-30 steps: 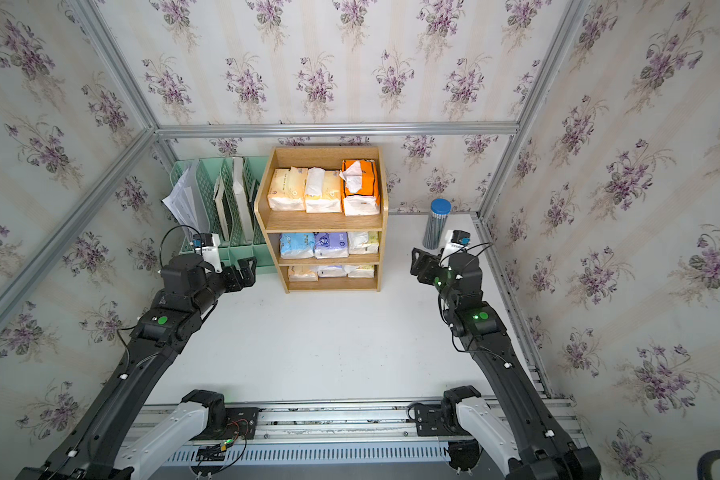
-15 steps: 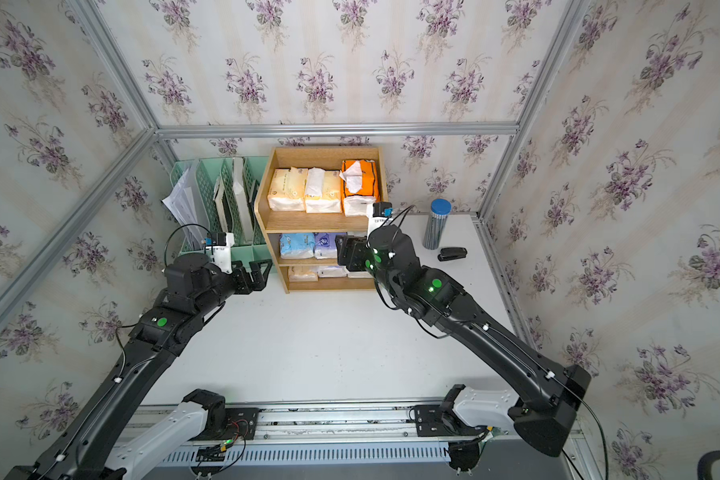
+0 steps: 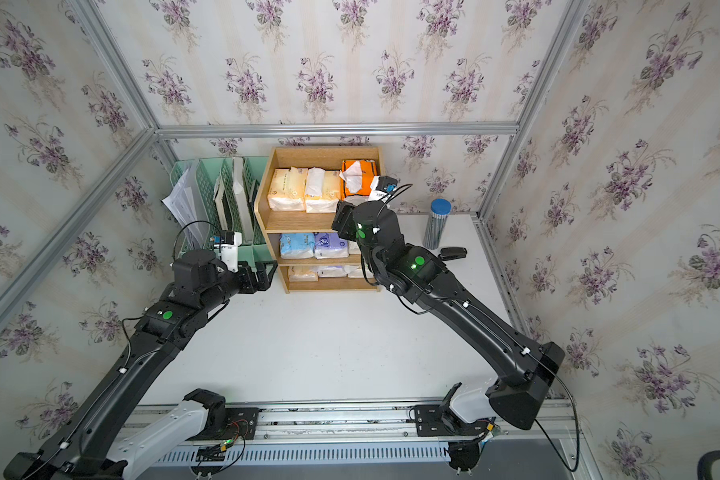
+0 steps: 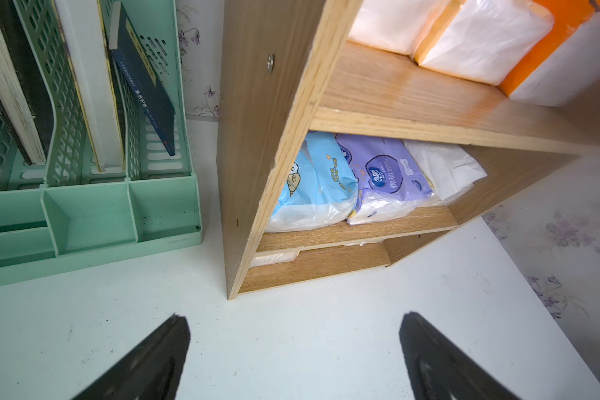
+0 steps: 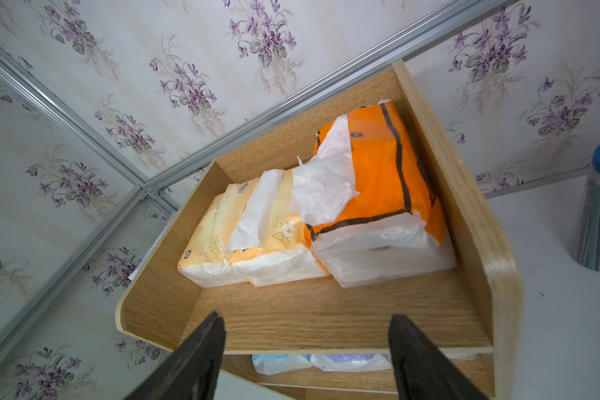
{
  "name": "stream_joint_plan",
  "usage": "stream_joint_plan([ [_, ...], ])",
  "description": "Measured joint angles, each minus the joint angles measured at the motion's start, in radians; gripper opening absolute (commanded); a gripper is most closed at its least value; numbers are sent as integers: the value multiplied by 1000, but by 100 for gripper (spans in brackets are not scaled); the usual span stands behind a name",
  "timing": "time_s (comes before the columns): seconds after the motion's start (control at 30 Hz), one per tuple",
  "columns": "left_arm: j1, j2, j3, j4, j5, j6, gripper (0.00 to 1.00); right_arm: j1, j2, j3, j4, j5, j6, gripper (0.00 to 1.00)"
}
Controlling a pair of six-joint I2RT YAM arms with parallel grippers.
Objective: Remove the tissue boxes from the shelf
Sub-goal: Pick up a box of tissues from the shelf.
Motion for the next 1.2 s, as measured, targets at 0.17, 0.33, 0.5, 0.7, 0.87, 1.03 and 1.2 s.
stream_joint_plan([
  [0.17,-4,8,0,0,8,3,99,-27,54,66,-22,18,27,81],
  [0.33,-4,9,3,1,20,4,99,-68,99,97,-34,14,57,82],
  [0.5,-4,14,4,2,39,3,99,-97,132,100,-47,3,80,83],
  [0.7,-5,22,4,8,55,3,99,-112,152,100,-13,-11,101,84],
  [0.87,-9,33,4,10,64,0,99,-117,189,107,10,-11,109,84],
  [1.03,-13,44,4,11,74,0,99,-124,232,108,4,-4,133,82],
  [1.2,-18,47,4,15,79,3,99,-129,253,108,4,20,134,72],
])
